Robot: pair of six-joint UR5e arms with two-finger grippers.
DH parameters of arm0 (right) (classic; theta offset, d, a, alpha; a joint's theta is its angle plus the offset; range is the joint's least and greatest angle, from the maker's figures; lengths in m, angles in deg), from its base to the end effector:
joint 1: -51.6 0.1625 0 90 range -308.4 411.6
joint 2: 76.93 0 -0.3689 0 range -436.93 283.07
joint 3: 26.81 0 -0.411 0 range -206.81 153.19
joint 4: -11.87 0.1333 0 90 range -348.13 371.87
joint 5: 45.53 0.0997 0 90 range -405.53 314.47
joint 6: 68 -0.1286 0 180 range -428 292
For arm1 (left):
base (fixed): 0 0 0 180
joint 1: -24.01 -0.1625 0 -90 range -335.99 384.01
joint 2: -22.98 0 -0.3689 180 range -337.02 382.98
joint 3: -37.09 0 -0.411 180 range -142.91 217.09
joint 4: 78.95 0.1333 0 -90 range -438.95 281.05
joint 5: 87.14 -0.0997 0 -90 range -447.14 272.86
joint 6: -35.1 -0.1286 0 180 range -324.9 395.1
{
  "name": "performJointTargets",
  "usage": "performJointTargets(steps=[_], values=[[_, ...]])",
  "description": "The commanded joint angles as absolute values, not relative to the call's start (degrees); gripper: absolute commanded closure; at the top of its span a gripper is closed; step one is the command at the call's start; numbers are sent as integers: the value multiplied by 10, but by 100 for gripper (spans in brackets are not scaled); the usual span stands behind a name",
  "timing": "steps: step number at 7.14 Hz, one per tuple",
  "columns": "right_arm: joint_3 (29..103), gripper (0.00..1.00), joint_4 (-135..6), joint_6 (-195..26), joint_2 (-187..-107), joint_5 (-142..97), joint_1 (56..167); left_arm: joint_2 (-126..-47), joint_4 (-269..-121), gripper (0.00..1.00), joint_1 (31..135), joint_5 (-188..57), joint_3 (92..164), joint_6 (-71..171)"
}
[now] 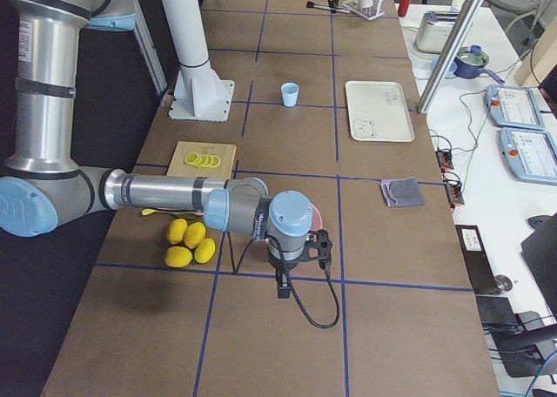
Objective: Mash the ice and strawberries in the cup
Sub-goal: 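Carry the steel rod with the left gripper back toward its side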
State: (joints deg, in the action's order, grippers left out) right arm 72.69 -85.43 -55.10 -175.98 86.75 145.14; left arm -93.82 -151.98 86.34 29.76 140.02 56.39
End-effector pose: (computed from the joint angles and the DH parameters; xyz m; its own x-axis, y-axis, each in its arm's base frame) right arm 0.0739 -0.4369 0.6299 0.7287 -0.0986 0.6777 0.1040 0.9940 0.0329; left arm 0.2208 -0.5828 0.2963 0.8157 0.2338 -0.5292 -0.1417 0.9676 0.2090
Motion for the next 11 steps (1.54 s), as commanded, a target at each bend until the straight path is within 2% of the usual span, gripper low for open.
performJointTargets(steps=[1,3,5,9,11], values=[[728,0,-854,-552,-1760,867,1451,-881,-1535,88,921,349,1331,560],[727,0,-854,-552,-1760,867,1451,-760,-1671,88,928,405,1329,566],[728,0,-854,-552,-1760,867,1452,-688,-1775,87,929,408,1313,569],[729,0,-854,-552,-1760,867,1452,-659,-2000,87,926,407,1192,678],[729,0,-854,-552,-1761,867,1452,-661,-2033,85,920,404,1177,705]])
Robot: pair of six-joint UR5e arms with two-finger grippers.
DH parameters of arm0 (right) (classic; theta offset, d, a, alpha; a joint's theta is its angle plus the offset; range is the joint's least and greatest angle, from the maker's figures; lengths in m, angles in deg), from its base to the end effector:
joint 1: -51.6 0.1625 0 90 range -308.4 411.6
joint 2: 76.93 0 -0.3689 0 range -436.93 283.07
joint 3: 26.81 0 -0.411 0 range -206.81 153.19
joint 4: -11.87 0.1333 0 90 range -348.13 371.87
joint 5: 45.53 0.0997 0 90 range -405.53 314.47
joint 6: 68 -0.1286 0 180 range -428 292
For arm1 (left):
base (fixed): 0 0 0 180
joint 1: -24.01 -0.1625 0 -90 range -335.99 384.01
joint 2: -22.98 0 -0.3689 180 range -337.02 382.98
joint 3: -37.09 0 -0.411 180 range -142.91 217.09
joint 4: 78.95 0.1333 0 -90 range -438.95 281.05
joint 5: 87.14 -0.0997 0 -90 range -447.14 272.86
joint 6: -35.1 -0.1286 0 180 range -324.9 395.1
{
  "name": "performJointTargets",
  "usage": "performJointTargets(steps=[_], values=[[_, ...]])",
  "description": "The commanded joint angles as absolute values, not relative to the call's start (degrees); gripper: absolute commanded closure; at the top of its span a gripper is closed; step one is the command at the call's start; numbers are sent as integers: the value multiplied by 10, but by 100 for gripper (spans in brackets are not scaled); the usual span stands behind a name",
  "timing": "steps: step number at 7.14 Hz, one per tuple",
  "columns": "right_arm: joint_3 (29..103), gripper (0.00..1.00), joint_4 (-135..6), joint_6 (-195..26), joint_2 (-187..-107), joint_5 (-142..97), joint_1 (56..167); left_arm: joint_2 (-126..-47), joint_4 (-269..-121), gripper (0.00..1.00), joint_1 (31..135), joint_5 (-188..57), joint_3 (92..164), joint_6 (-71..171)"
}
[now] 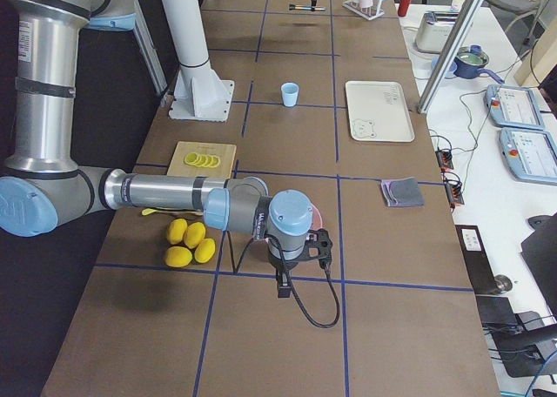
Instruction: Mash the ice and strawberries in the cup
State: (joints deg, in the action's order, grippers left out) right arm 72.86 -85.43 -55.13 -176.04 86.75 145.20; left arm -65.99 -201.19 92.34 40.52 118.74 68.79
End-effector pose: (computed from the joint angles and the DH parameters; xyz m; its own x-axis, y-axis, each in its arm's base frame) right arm 0.0743 -0.4366 0.6289 0.7289 -0.0987 0.6775 0.1026 0.9941 0.0344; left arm 0.1450 -0.5130 0.6534 0.7280 -0.0482 -0.6839 0.0764 0.9970 0.0109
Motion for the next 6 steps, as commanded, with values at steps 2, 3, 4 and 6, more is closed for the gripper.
performJointTargets(steps=[2,3,4,6], values=[[729,0,-854,-551,-1762,867,1452,-661,-2044,84,902,404,1177,701],[729,0,-854,-551,-1762,867,1452,-660,-2045,83,888,403,1177,701],[728,0,-854,-551,-1762,867,1452,-660,-2045,80,882,404,1177,700],[727,0,-854,-551,-1762,867,1451,-660,-2045,1,878,403,1177,699]])
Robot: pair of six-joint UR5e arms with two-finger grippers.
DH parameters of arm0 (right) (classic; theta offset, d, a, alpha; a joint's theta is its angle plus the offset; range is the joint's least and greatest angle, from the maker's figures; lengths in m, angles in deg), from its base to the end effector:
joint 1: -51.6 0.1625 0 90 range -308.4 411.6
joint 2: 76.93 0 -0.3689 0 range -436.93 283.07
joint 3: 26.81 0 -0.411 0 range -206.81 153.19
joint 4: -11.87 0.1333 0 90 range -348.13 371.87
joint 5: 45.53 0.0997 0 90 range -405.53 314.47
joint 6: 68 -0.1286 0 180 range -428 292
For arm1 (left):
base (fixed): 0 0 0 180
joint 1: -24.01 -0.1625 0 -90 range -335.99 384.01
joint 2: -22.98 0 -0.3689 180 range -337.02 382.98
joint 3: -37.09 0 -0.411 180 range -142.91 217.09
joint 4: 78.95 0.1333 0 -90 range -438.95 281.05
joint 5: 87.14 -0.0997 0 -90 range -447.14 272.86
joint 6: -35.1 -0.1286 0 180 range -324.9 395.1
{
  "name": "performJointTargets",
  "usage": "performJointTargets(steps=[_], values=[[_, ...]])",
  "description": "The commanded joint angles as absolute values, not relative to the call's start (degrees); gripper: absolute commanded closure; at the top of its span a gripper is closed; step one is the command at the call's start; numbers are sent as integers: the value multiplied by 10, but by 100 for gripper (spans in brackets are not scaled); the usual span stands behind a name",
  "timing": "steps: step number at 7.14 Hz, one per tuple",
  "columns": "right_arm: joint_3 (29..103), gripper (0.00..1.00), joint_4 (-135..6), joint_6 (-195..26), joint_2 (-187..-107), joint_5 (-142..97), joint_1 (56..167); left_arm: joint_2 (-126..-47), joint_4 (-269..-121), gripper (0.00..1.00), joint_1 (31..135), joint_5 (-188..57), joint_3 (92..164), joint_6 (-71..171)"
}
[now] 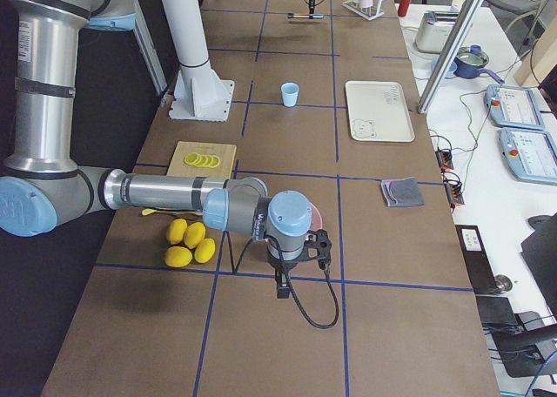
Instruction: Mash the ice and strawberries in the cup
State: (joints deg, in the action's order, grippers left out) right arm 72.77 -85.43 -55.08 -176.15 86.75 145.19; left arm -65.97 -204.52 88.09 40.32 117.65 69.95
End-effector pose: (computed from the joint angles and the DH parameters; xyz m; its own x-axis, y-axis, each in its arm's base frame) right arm 0.0742 -0.4356 0.6305 0.7287 -0.0973 0.6779 0.1034 0.9941 0.0315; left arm 0.1825 -0.5016 0.6564 0.7196 0.0095 -0.6943 0.0187 0.9993 0.0331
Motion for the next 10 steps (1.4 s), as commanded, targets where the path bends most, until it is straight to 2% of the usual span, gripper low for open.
performJointTargets(steps=[1,4,5,9,10], values=[[728,0,-854,-551,-1762,867,1452,-660,-2045,0,878,403,1178,693],[729,0,-854,-551,-1762,868,1452,-663,-2025,0,887,446,1200,653],[730,0,-854,-551,-1762,867,1451,-663,-1995,0,930,464,1201,576],[733,0,-854,-551,-1764,868,1452,-686,-1655,0,1105,468,1285,263],[734,0,-854,-551,-1764,868,1452,-684,-1627,0,1131,469,1302,261]])
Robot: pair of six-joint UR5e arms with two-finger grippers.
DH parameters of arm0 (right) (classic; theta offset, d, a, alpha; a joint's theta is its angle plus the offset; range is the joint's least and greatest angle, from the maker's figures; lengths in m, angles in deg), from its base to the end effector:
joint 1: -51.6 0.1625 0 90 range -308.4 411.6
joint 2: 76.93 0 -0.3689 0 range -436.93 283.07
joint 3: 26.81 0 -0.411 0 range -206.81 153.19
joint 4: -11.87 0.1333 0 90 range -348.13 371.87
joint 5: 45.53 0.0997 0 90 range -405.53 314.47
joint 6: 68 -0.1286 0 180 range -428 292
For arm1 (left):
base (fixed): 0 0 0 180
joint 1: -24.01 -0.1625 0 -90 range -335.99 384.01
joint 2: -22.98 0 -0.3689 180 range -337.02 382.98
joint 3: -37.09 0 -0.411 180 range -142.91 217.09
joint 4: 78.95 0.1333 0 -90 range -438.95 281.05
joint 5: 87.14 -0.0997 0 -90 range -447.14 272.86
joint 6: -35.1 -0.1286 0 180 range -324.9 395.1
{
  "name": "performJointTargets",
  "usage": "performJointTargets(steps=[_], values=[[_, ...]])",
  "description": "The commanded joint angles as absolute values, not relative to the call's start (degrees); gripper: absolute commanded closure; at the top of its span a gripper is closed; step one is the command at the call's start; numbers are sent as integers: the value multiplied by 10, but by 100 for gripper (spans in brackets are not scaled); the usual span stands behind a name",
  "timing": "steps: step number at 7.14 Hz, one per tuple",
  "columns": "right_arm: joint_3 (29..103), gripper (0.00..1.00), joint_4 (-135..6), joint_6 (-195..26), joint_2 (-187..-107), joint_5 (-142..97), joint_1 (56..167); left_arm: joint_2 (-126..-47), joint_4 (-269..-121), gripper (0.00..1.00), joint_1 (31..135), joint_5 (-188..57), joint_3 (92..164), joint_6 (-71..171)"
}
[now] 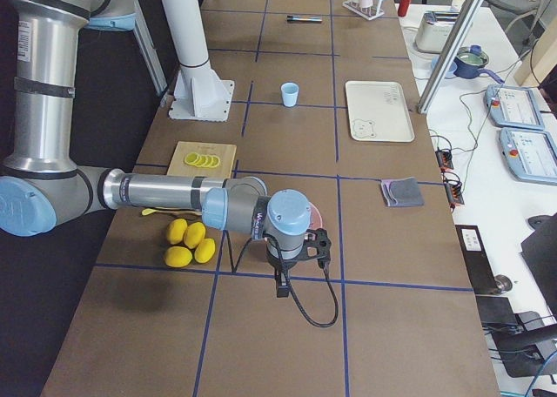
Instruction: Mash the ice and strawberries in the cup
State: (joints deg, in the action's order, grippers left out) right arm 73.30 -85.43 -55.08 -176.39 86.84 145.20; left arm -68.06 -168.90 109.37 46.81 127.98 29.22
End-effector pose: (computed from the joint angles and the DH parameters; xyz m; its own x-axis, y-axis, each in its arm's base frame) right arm 0.0741 -0.4346 0.6276 0.7279 -0.1005 0.6783 0.1030 0.9940 0.0368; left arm -0.0018 -0.5220 0.6068 0.7037 0.1826 -0.6866 -0.1538 0.9827 0.1037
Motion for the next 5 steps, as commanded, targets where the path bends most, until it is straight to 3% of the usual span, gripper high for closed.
performJointTargets(steps=[1,5], values=[[734,0,-854,-551,-1764,868,1452,-666,-1639,0,1131,470,1305,264],[741,0,-854,-552,-1768,868,1452,-670,-1666,0,1130,469,1322,289]])
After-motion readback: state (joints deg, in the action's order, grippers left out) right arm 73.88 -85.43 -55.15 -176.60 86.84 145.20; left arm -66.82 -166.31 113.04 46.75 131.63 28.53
